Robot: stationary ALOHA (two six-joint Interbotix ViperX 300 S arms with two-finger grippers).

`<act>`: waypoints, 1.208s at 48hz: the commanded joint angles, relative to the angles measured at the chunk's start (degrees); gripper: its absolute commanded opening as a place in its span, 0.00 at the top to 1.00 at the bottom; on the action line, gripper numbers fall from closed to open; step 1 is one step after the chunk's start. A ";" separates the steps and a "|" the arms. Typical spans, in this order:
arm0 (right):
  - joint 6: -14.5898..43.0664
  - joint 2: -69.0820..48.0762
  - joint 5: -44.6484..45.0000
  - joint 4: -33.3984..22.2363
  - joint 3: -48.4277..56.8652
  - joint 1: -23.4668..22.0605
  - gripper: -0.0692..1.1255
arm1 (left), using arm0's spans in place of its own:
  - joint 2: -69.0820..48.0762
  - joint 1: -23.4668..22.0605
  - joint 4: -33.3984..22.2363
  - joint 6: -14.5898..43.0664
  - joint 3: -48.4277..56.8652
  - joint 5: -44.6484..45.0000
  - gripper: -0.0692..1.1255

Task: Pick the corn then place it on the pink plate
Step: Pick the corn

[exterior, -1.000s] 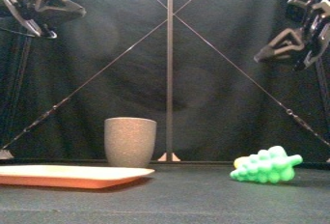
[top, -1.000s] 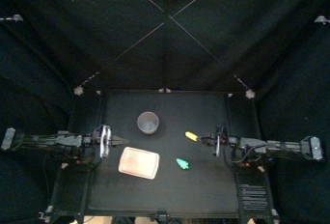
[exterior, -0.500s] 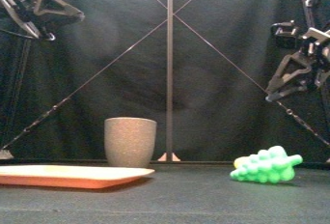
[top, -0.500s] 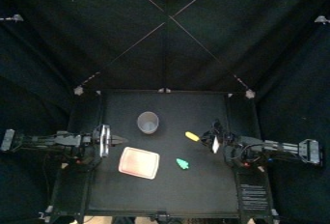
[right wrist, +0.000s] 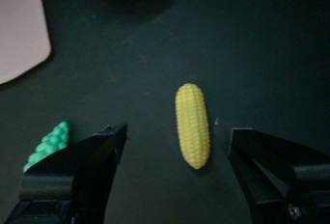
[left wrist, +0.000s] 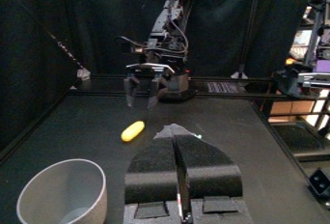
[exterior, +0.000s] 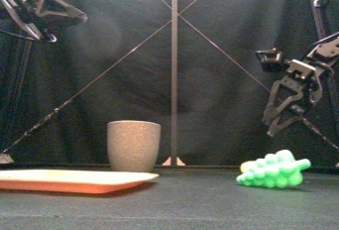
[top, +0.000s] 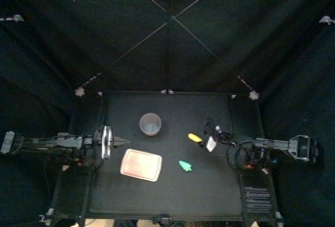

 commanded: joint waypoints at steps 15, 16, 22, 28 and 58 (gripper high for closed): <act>0.18 7.21 4.22 -4.57 -2.99 -4.75 0.06 | 0.09 0.18 0.00 0.00 -0.79 -0.09 0.97; 0.18 7.38 4.22 -4.57 -3.08 -4.39 0.06 | 0.00 0.18 0.00 0.00 -0.88 -0.09 0.97; 0.26 8.96 4.04 -4.13 -3.34 -3.08 0.06 | 0.00 0.18 0.00 0.00 -0.79 -0.09 0.97; 0.18 11.51 2.99 -3.69 -3.69 -2.20 0.07 | 0.00 0.18 0.09 0.09 -0.79 -0.09 0.97; 0.09 25.75 1.23 -4.57 -12.74 1.14 0.33 | 0.00 0.09 -0.09 0.00 -0.70 1.32 0.97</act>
